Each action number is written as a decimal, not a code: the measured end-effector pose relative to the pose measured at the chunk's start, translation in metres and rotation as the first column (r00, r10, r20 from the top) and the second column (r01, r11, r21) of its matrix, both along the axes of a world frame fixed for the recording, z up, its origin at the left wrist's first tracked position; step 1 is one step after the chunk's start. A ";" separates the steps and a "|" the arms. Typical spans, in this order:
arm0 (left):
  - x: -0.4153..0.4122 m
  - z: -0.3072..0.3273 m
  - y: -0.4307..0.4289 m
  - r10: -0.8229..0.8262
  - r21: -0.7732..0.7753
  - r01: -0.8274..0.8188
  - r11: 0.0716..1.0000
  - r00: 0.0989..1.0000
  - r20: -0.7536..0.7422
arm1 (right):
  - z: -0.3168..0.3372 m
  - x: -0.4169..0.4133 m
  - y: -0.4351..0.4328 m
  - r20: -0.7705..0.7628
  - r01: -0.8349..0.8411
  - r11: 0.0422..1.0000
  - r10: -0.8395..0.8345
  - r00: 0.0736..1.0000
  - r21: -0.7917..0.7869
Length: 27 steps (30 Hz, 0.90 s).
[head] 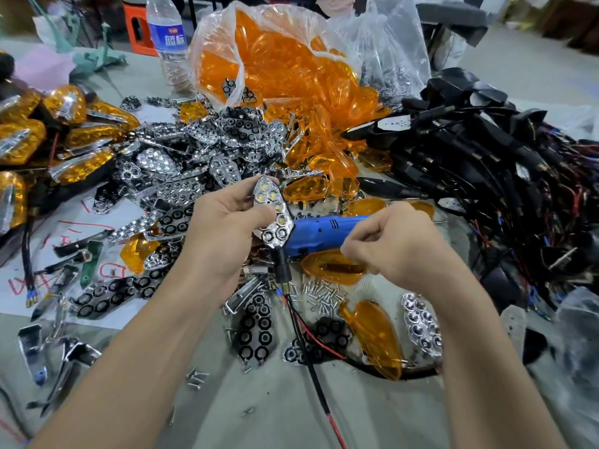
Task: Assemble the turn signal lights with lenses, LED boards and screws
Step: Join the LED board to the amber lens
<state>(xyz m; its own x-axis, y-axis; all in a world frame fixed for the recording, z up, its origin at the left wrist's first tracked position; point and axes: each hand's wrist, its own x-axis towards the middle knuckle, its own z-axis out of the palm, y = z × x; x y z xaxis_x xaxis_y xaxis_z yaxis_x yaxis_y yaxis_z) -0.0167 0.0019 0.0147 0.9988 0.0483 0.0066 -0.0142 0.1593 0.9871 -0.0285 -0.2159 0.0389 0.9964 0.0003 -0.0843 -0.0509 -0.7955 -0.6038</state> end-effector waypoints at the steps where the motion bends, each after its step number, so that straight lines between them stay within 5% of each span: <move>1: 0.000 -0.001 -0.001 0.002 0.011 -0.002 1.000 1.000 -0.007 | 0.000 -0.002 0.001 -0.054 -0.043 0.997 0.040 0.998 -0.061; 7: 0.002 -0.005 -0.002 0.004 0.028 -0.004 1.000 1.000 -0.012 | -0.007 -0.008 0.027 -0.044 -0.108 0.930 0.099 0.994 -0.351; 9: 0.002 -0.005 -0.002 0.012 0.024 -0.011 1.000 1.000 -0.010 | -0.005 -0.007 0.029 -0.039 -0.113 0.933 0.107 0.994 -0.341; 11: 0.002 -0.006 -0.001 0.029 0.021 -0.028 0.999 0.999 -0.016 | -0.002 -0.004 0.019 -0.029 -0.112 0.984 0.109 0.994 -0.141; 13: 0.002 -0.005 -0.001 0.024 0.009 -0.024 1.000 1.000 -0.012 | 0.001 -0.001 0.008 0.052 -0.116 0.969 0.107 0.993 0.218; 16: 0.001 -0.004 -0.004 0.008 0.019 -0.008 1.000 1.000 0.010 | 0.000 -0.004 0.011 0.084 -0.167 0.619 0.161 0.983 0.767; 18: -0.001 -0.004 -0.006 -0.007 0.048 0.005 0.999 0.999 0.037 | -0.002 -0.008 0.027 0.016 -0.119 0.471 0.216 0.976 0.874; 22: -0.004 -0.003 -0.008 -0.043 0.031 0.040 0.999 0.996 0.084 | -0.007 -0.010 0.054 0.038 -0.005 0.560 -0.048 0.998 0.829; 24: -0.004 -0.003 -0.009 -0.031 0.027 0.029 0.999 0.996 0.089 | -0.009 -0.012 0.059 0.199 -0.034 0.717 -0.148 0.969 0.696; 27: -0.003 -0.006 -0.009 0.009 0.031 -0.012 0.999 0.994 0.106 | -0.008 -0.017 0.067 0.360 -0.145 0.843 -0.062 0.931 0.519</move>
